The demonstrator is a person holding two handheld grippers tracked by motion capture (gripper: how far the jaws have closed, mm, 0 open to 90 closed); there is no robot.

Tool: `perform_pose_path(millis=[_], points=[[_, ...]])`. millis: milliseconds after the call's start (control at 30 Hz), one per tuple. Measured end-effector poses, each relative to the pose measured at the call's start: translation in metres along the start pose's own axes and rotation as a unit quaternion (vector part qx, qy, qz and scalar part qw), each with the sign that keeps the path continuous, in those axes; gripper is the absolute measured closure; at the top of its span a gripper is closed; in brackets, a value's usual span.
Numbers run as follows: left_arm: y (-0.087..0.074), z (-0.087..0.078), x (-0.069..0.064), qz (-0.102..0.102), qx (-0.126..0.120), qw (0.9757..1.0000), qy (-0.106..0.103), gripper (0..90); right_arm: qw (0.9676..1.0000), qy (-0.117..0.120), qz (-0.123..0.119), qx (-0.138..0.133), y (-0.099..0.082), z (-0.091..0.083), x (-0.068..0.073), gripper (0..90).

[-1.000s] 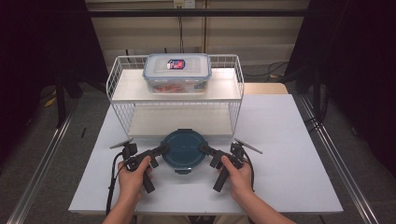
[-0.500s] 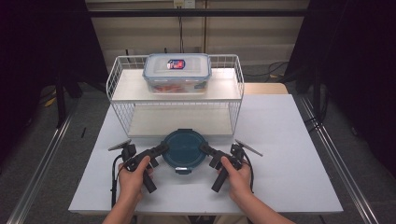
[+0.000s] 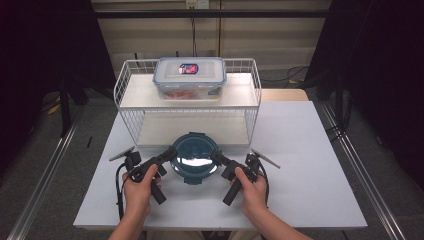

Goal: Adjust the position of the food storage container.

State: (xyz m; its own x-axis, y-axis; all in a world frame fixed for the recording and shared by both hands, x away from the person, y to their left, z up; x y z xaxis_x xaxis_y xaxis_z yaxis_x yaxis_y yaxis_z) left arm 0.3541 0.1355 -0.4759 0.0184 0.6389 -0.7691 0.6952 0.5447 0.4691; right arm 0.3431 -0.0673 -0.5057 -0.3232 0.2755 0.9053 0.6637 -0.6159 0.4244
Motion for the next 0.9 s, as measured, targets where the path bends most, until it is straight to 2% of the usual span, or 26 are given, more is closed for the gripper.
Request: perform_pose_path(millis=[100,167,200,233,267,300,367,400,433,500,533,567,600,633,767,800,833,867,900], points=[[0.002,-0.003,-0.007,-0.001,-0.010,0.9999,-0.008,52.4,1.0000,0.005,-0.002,-0.008,0.004,-0.001,0.006,48.2],[0.002,-0.007,-0.011,0.012,-0.005,0.9998,-0.016,52.4,0.9998,0.012,0.001,-0.015,0.008,-0.002,0.011,48.4],[0.004,-0.007,-0.016,-0.002,-0.020,0.9996,-0.021,52.4,0.9998,0.015,-0.002,-0.016,0.009,-0.002,0.013,48.8],[0.004,-0.009,-0.017,0.004,-0.014,0.9997,-0.022,52.4,0.9992,0.024,0.007,-0.030,0.013,-0.002,0.018,49.4],[0.005,-0.009,-0.020,-0.002,-0.021,0.9995,-0.025,52.4,0.9990,0.026,0.001,-0.035,0.016,-0.003,0.019,50.1],[0.004,-0.011,-0.022,0.004,-0.017,0.9994,-0.030,52.4,0.9987,0.031,0.011,-0.039,0.018,-0.004,0.022,50.6],[0.005,-0.012,-0.027,-0.002,-0.026,0.9991,-0.035,52.5,0.9982,0.036,0.012,-0.046,0.023,-0.005,0.027,51.0],[0.004,-0.013,-0.027,0.011,-0.025,0.9989,-0.038,52.5,0.9979,0.039,0.011,-0.050,0.025,-0.005,0.028,51.3],[0.005,-0.013,-0.031,-0.003,-0.030,0.9987,-0.040,52.6,0.9976,0.041,0.009,-0.055,0.027,-0.006,0.030,51.4],[0.006,-0.016,-0.033,0.000,-0.030,0.9985,-0.047,53.3,0.9966,0.050,0.019,-0.063,0.029,-0.007,0.033,52.2],[0.007,-0.018,-0.035,-0.001,-0.030,0.9984,-0.047,58.1,0.9963,0.051,0.021,-0.066,0.031,-0.008,0.035,52.4],[0.009,-0.019,-0.038,-0.005,-0.042,0.9978,-0.051,58.0,0.9955,0.058,0.024,-0.071,0.033,-0.008,0.037,52.5],[0.010,-0.020,-0.040,-0.008,-0.044,0.9976,-0.053,58.0,0.9954,0.059,0.020,-0.073,0.034,-0.007,0.040,52.5],[0.010,-0.021,-0.040,0.003,-0.042,0.9978,-0.052,58.0,0.9954,0.060,0.018,-0.072,0.035,-0.007,0.044,52.5],[0.015,-0.027,-0.048,-0.011,-0.053,0.9965,-0.065,58.1,0.9940,0.073,0.023,-0.078,0.040,-0.006,0.054,53.9],[0.017,-0.029,-0.050,-0.015,-0.058,0.9955,-0.073,58.0,0.9937,0.075,0.023,-0.080,0.041,-0.006,0.056,58.2],[0.017,-0.031,-0.050,-0.004,-0.052,0.9960,-0.072,58.1,0.9929,0.082,0.024,-0.083,0.042,-0.007,0.059,58.6],[0.019,-0.033,-0.053,-0.010,-0.060,0.9954,-0.075,58.1,0.9927,0.084,0.021,-0.085,0.044,-0.007,0.063,58.5],[0.020,-0.034,-0.055,-0.008,-0.066,0.9950,-0.075,58.1,0.9926,0.086,0.015,-0.084,0.045,-0.006,0.065,58.5]])
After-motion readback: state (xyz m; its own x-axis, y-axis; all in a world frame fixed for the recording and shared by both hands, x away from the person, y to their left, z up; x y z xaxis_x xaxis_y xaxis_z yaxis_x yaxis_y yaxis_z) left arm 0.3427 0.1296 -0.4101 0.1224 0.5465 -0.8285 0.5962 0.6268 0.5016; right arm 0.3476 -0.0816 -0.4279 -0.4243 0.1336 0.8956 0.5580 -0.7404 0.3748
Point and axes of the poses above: each handheld gripper's, and its own axes: z roughly forward along the jaws, y roughly out of its top, x roughly to its left, the point moved 8 cm from there along z, roughly forward along the jaws, and after that the axes turned 12 degrees about y, right-handed, at the moved point
